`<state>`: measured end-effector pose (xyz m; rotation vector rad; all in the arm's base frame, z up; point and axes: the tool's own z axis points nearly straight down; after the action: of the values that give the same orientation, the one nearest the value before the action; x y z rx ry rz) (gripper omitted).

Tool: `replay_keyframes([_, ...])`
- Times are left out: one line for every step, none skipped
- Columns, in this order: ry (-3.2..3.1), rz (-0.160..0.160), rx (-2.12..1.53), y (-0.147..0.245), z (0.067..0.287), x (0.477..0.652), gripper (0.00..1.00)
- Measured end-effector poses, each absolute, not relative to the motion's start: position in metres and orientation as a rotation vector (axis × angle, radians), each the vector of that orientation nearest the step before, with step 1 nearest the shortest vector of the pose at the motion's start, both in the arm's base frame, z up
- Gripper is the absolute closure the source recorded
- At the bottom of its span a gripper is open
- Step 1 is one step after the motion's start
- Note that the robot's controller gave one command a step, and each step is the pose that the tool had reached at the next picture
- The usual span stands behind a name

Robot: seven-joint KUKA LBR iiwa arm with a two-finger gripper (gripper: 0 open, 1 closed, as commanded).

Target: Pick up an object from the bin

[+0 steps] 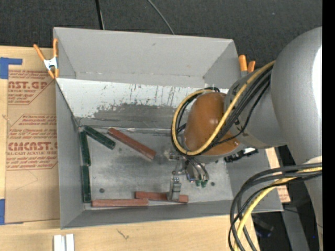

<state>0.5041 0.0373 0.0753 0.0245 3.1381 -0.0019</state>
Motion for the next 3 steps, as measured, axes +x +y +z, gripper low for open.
replay_keyframes([3.135, 0.000, -0.149, 0.049, 0.074, 0.485, 0.00])
replay_keyframes([3.140, 0.001, -0.115, 0.077, 0.097, 0.481, 1.00])
replay_keyframes([3.140, 0.000, -0.115, 0.077, 0.097, 0.481, 0.00])
